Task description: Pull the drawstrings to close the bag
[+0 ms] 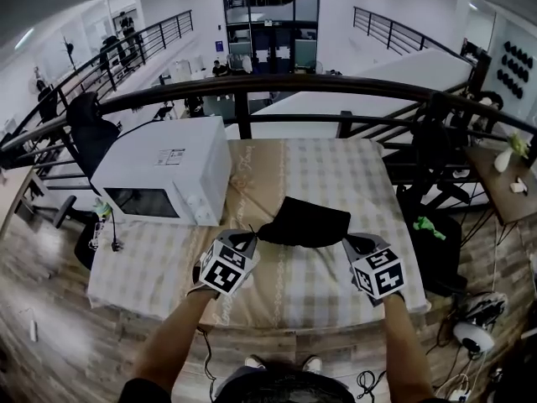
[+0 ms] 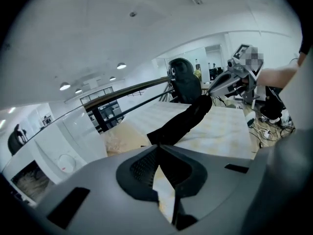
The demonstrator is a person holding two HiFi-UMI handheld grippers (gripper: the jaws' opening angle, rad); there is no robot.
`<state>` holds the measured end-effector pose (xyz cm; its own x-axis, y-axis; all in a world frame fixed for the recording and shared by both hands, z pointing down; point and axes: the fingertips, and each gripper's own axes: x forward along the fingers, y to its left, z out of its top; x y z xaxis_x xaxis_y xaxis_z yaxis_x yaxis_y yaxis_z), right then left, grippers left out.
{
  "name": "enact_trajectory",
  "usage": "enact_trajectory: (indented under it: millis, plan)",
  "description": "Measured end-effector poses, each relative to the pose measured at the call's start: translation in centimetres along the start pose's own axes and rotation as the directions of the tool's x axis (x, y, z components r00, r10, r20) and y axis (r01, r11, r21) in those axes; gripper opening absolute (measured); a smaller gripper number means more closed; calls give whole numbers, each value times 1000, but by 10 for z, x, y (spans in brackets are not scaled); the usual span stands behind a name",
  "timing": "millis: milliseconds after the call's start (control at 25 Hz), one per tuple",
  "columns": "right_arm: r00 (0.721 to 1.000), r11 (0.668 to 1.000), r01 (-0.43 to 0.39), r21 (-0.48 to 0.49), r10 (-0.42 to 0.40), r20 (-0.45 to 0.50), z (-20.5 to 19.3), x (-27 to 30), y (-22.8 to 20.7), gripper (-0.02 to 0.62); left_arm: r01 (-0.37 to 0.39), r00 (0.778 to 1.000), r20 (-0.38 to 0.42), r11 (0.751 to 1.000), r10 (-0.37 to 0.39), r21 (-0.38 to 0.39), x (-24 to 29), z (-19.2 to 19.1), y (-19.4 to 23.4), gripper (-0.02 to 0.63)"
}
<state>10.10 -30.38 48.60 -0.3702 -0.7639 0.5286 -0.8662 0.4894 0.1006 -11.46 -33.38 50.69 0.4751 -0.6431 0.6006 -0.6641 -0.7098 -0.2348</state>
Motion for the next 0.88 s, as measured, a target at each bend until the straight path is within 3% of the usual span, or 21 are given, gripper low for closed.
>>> enact_trajectory:
  millis: [360,480,880]
  plan:
    - [998,998,20,-60,-16,59,37,-9,-7,21,-107,988,103,992,114,-65,-25,42,25,31]
    - [996,997,33,-64,-28,87,50,-13,-13,21,-145,979,137,987,154,-70,-34,57,31,31]
    - [979,994,82,-72,-66,195,102,-33,-19,21,-209,939,233,958,252,-196,-67,99,52,31]
